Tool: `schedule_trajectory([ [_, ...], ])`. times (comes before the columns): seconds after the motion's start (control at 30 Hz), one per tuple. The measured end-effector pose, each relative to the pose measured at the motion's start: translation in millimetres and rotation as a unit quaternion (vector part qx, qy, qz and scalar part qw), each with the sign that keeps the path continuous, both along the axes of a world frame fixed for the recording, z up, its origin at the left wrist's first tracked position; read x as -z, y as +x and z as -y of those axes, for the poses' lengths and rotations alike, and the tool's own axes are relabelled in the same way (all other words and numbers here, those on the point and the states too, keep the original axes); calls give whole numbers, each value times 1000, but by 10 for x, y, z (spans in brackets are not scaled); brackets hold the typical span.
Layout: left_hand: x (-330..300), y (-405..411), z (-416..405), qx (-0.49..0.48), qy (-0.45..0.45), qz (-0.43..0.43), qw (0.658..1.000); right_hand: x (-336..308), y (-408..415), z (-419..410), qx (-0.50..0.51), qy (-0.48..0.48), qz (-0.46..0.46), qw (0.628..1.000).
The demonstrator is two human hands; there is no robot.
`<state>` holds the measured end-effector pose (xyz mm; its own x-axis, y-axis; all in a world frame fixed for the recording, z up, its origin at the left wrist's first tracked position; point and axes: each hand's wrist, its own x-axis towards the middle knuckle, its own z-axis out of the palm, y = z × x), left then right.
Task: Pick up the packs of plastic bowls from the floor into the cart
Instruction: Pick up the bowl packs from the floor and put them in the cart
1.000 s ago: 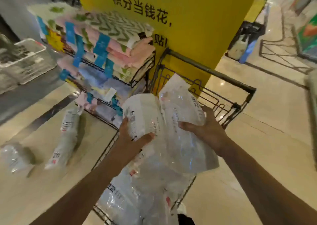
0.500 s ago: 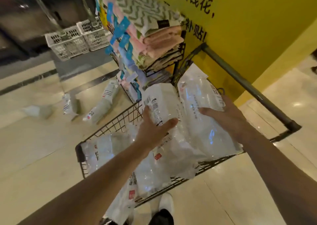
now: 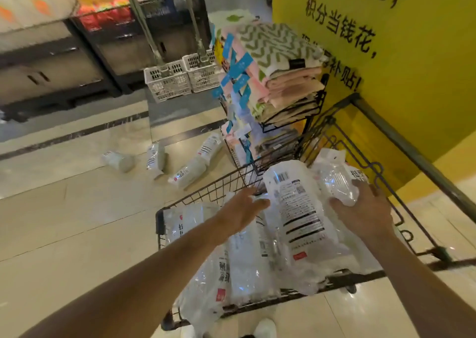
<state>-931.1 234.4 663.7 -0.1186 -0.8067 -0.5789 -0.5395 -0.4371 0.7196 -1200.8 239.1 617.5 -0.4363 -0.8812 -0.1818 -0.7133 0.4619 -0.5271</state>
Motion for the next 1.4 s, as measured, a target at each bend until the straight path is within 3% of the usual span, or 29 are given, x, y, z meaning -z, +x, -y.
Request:
schedule_trajectory([
  [0.1,-110,386,-76,-33,-44,-17,998,-113,379,-11,7,-160,22,987],
  [0.17,-188,748,-210,-36,-87,-15,995,-245,770,-8,-31,-185,71,980],
  [0.3,-324,1623,-609,-7,-190,92,977,-373,1650,-154,-134,-125,184,966],
  [0.43,-215,2684,-1033,-62,-173,119,976,-186,2386,-410,-234,-44,217,947],
  [0.63,375,4290,-1597,-211,-91,98,968,-23,3558,-480,-306,23,177,935],
  [0.87,763,5871,-1809,-232,1,118,966,171,4940,-294,-199,112,241,943],
  [1.07,979,6634,-1679,-253,49,125,958,260,5560,-58,-125,164,261,943],
  [1.2,1154,6838,-1132,-280,83,80,953,336,5738,325,-103,166,257,947],
  [1.4,1217,7082,339,-259,79,22,962,690,6104,1365,-74,139,270,950],
])
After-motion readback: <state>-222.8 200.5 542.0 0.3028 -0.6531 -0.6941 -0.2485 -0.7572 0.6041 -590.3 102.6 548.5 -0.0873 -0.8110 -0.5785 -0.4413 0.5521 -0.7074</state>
